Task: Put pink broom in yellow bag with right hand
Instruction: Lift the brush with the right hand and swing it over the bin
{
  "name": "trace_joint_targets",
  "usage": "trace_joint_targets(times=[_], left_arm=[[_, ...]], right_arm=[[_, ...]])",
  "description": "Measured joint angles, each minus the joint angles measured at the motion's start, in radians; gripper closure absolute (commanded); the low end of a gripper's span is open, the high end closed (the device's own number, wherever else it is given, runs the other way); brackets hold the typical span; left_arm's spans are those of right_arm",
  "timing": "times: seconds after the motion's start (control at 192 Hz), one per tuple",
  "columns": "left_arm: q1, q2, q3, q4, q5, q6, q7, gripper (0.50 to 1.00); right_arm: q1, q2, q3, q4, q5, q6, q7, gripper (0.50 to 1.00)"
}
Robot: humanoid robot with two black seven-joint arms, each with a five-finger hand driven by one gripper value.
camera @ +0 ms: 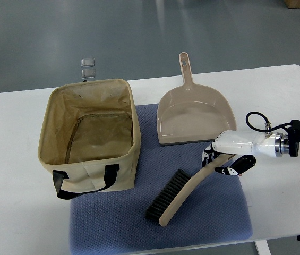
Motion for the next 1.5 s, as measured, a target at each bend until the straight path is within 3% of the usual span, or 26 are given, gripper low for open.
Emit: trace_joint_targets(times=[0.391, 0.735, 1.257, 1.502], left_arm=[[0.000, 0.000, 0.000, 0.000, 0.000, 0.000, 0.000, 0.500], [0.000, 0.000, 0.000, 0.000, 0.000, 0.000, 0.000, 0.500], [0.000, 0.000, 0.000, 0.000, 0.000, 0.000, 0.000, 0.500], [0.000, 0.000, 0.000, 0.000, 0.000, 0.000, 0.000, 0.500]], right_arm=[[0.014, -0.115, 0.160, -0.005, 0.014, 0.100, 0.004, 1.000], [0.195, -0.172, 0.199, -0.049, 0.089, 0.226, 0.003, 1.000], [0.458, -0.161, 0.199, -0.217, 0.177, 0.374, 0.009, 1.000], [0.530, -0.064, 0.203, -0.291, 0.206, 0.412, 0.003, 1.000]])
